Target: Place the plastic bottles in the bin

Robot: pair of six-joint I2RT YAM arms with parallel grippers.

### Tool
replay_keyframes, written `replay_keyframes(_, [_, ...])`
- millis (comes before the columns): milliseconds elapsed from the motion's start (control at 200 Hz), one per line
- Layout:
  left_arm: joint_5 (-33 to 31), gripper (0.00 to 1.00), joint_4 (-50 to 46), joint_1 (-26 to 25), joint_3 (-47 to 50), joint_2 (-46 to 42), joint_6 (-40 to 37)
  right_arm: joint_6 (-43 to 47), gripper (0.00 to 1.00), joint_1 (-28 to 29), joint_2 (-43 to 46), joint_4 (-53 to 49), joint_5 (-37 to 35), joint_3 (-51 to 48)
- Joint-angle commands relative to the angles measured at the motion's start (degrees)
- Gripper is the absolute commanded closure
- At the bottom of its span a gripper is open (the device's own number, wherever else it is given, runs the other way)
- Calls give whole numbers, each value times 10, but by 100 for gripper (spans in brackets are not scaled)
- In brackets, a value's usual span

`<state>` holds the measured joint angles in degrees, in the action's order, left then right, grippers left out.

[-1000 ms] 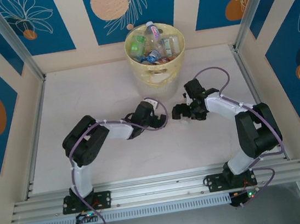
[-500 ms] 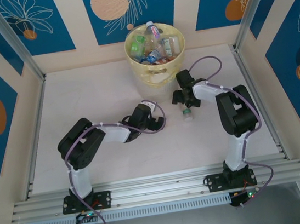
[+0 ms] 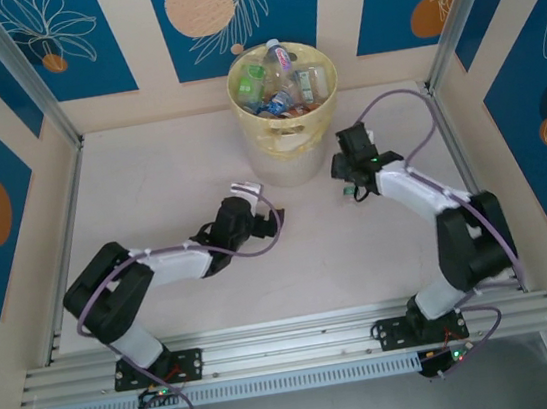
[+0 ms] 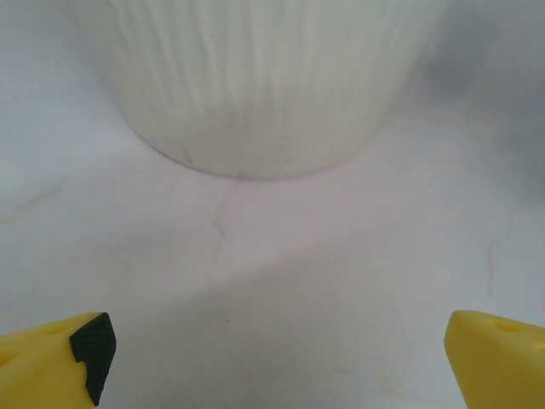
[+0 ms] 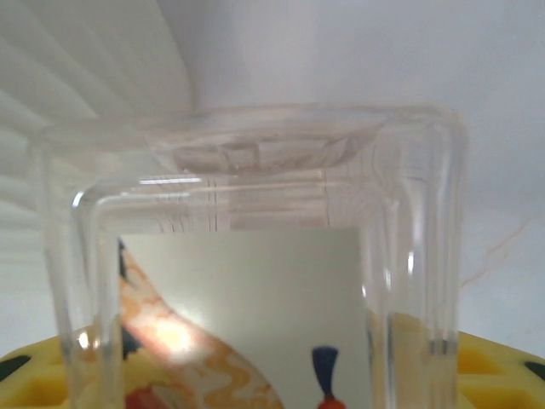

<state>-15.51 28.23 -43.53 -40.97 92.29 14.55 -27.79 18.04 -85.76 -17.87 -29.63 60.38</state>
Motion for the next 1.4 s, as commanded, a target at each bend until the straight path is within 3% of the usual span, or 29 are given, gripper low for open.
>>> replay_keyframes(0, [-75, 0, 46, 13, 23, -43, 0, 27, 56, 2, 92, 36, -23, 32])
replay_keyframes(80, [-88, 0, 59, 22, 38, -62, 6, 28, 56, -4, 109, 3, -6, 99])
replay_keyframes(165, [-81, 0, 63, 34, 48, -74, 18, 31, 55, -8, 96, -17, 58, 184])
replay_keyframes(275, [-75, 0, 62, 46, 57, -77, 44, 8, 54, -7, 46, -16, 130, 288])
replay_keyframes(405, [-63, 0, 66, 54, 65, -79, 65, -41, 53, -7, -30, 16, 164, 370])
replay_keyframes(610, [-69, 0, 59, 61, 77, -99, 58, -95, 46, 9, -148, 10, 141, 475])
replay_keyframes(715, [-73, 0, 60, 66, 86, -109, 61, -120, 36, 25, -170, 34, 82, 469])
replay_keyframes(835, [-71, 0, 60, 69, 92, -111, 67, -130, 20, 34, -186, 24, 78, 485])
replay_keyframes(1015, [-68, 0, 60, 72, 94, -106, 75, -99, 16, 51, -156, 22, 25, 460])
replay_keyframes(1235, [-65, 0, 59, 75, 94, -102, 82, 22, 16, 73, -125, 9, -46, 452])
replay_keyframes(1395, [-63, 0, 57, 77, 93, -100, 89, 117, 17, 79, -188, -91, 100, 575])
